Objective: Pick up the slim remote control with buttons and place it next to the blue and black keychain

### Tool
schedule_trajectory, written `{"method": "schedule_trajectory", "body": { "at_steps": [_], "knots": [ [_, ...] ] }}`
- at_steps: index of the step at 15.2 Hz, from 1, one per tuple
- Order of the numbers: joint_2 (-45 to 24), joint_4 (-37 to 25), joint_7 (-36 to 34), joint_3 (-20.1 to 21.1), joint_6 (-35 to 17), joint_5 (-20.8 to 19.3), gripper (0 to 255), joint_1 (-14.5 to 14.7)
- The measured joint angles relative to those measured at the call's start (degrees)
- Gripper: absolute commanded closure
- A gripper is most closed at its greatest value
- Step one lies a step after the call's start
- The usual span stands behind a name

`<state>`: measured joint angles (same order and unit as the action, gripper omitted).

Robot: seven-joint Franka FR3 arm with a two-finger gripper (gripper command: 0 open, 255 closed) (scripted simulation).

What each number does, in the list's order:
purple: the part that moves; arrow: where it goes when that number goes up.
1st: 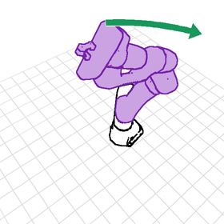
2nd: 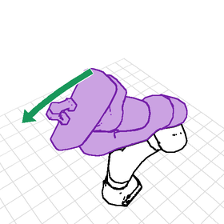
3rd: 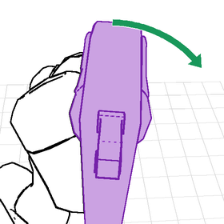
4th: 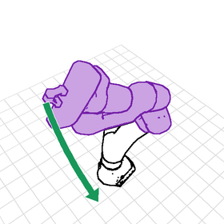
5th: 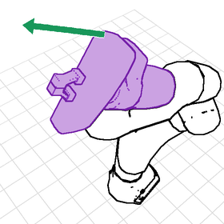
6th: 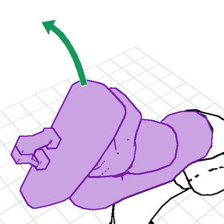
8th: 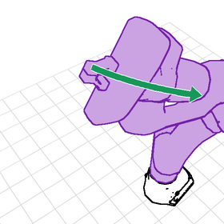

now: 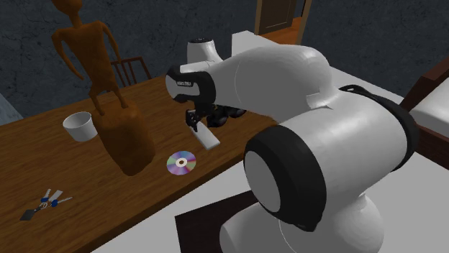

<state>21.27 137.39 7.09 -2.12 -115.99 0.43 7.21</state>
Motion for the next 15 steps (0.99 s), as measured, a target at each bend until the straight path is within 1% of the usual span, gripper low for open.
{"method": "schedule_trajectory", "body": {
  "at_steps": [3, 9, 15],
  "knots": [
    [-2.7, 0.24, 1.09, 0.52, -3.17, -0.19, 0, 0.73],
    [-3.52, 2.32, 1.48, 1.14, -8.39, 0.05, 0, 1.02],
    [-4.21, 1.95, 1.05, 1.58, -8.78, 0.05, 0, 0.92]
  ]
}}
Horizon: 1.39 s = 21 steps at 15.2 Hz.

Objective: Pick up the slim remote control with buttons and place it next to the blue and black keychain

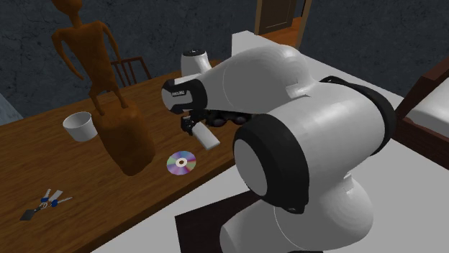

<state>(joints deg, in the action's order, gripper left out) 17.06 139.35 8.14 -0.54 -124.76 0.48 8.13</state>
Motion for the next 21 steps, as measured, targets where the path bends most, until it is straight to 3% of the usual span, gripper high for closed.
{"method": "schedule_trajectory", "body": {
  "at_steps": [1, 4, 10, 11, 13, 16, 21],
  "knots": [
    [-0.11, -0.16, 0.39, -0.12, 0.03, 0.0, 255, -0.1],
    [-0.07, 0.33, 0.25, -0.36, -2.21, -0.13, 255, -0.37],
    [-0.25, -0.2, -0.52, -0.09, -0.85, -0.14, 255, -0.27],
    [-0.23, -0.23, -0.52, -0.09, -0.85, -0.14, 0, -0.27],
    [-1.29, -1.88, -0.58, -0.07, 0.27, -0.14, 0, -0.26],
    [-8.59, -12.19, -0.78, -0.12, 6.17, -0.15, 0, -0.34],
    [-11.44, -12.92, -1.04, 0.1, 4.81, -0.07, 0, -0.19]
  ]
}}
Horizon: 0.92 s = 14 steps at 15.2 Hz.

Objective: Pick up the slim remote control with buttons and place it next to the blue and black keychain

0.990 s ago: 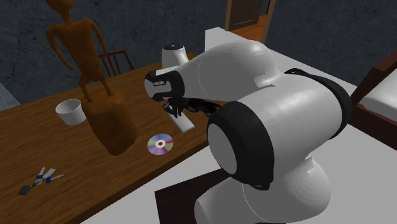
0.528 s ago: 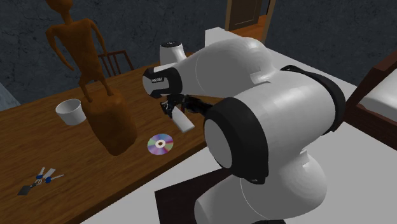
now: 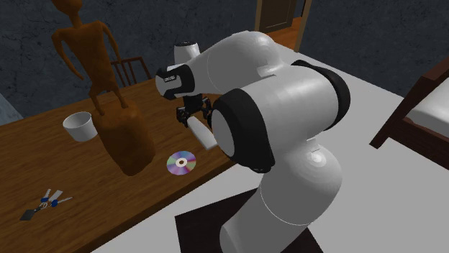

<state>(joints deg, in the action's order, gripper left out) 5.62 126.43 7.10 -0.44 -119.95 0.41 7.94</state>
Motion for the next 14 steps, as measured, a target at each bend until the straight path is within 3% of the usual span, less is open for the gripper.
{"method": "schedule_trajectory", "body": {
  "at_steps": [9, 10, 14],
  "knots": [
    [-1.27, 1.73, -0.08, -0.01, -2.6, 0.01, 0, -0.06],
    [-1.28, 1.73, -0.08, -0.01, -2.6, 0.01, 255, -0.06],
    [-1.27, 1.73, -0.08, -0.01, -2.6, 0.01, 255, -0.06]
  ]
}}
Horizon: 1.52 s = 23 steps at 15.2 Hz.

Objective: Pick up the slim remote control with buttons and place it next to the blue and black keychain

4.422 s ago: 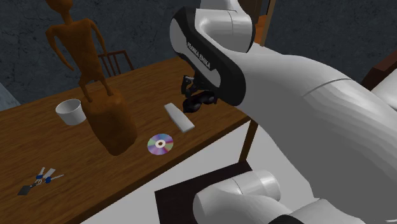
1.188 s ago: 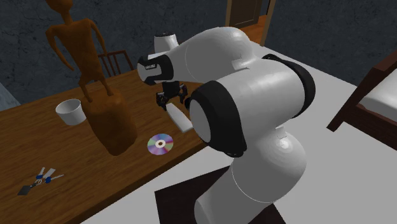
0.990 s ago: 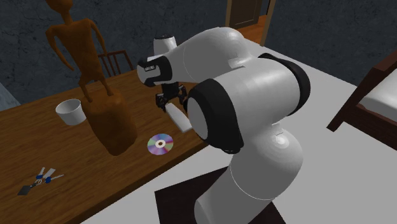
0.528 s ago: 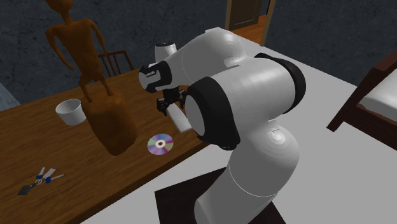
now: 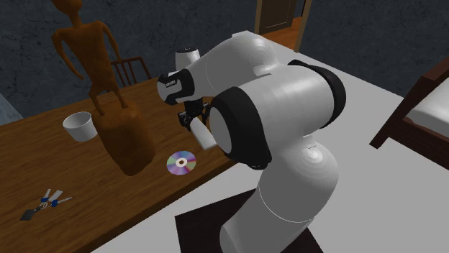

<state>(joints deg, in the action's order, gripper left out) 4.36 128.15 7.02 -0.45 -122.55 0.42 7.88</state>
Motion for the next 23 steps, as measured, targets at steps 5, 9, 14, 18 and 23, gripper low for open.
{"method": "schedule_trajectory", "body": {
  "at_steps": [5, 9, 14, 18, 23],
  "knots": [
    [0.0, 0.02, 0.0, 0.0, 0.0, 0.0, 255, 0.0],
    [0.8, -0.73, -0.01, 0.0, 1.56, -0.01, 255, 0.0],
    [2.28, -3.06, -0.13, 0.05, 5.36, -0.03, 255, 0.03],
    [3.18, -5.3, -0.16, 0.05, 8.48, -0.05, 255, 0.03],
    [4.0, -7.78, -0.12, 0.02, 11.79, -0.07, 255, 0.0]
  ]
}}
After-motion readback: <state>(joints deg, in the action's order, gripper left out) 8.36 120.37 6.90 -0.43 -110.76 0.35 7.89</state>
